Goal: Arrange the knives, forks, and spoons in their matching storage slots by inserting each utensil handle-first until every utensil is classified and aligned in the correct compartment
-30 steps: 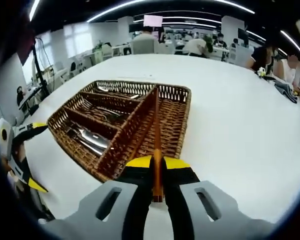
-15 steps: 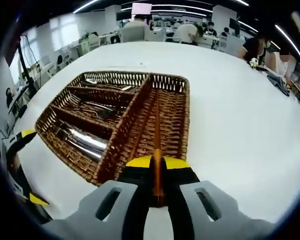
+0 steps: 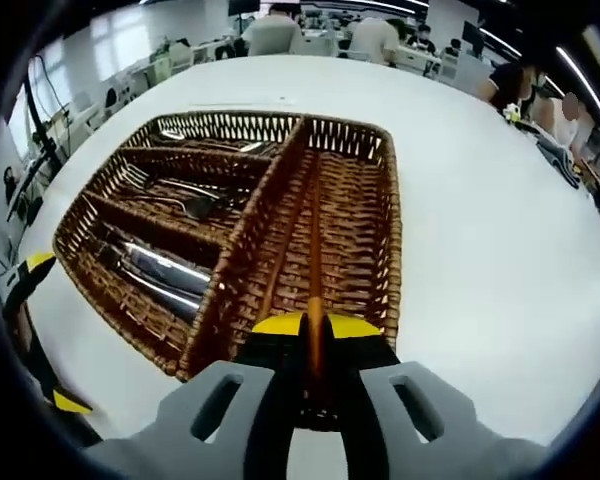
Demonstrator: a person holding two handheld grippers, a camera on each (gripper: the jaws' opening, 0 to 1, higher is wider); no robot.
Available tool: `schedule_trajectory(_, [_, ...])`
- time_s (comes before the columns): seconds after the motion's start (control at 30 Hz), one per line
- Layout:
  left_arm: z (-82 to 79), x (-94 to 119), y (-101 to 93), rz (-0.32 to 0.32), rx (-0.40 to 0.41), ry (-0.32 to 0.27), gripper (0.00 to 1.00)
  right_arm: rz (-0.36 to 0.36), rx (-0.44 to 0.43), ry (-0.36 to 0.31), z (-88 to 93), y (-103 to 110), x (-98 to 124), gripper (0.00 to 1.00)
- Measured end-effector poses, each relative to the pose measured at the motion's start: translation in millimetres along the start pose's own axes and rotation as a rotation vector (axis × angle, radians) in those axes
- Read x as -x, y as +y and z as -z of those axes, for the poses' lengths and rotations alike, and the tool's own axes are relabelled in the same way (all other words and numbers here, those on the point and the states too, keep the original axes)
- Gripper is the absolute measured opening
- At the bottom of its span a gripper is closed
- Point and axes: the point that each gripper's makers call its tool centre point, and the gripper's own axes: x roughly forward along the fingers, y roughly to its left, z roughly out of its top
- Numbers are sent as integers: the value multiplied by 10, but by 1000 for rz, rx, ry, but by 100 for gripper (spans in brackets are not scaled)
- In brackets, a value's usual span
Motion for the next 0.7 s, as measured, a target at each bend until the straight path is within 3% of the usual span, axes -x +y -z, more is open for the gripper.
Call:
schedule_trajectory(0.1, [8,13,-22,4,6,-1,100,-32,15,29,4,23,-83,7])
schedule_trajectory(0.13, [11,15,-17,5,10,-2,100,-33,15,6,-44,32,-75,7])
schedule_trajectory(0.5, [8,15,-29,6,3,5,100,-106,8,1,-159,129,-107,11])
schedule_trajectory(0.7, [-65,33,-73,1,-2,-7,100,-146,7,-29,-253,176,-104,11])
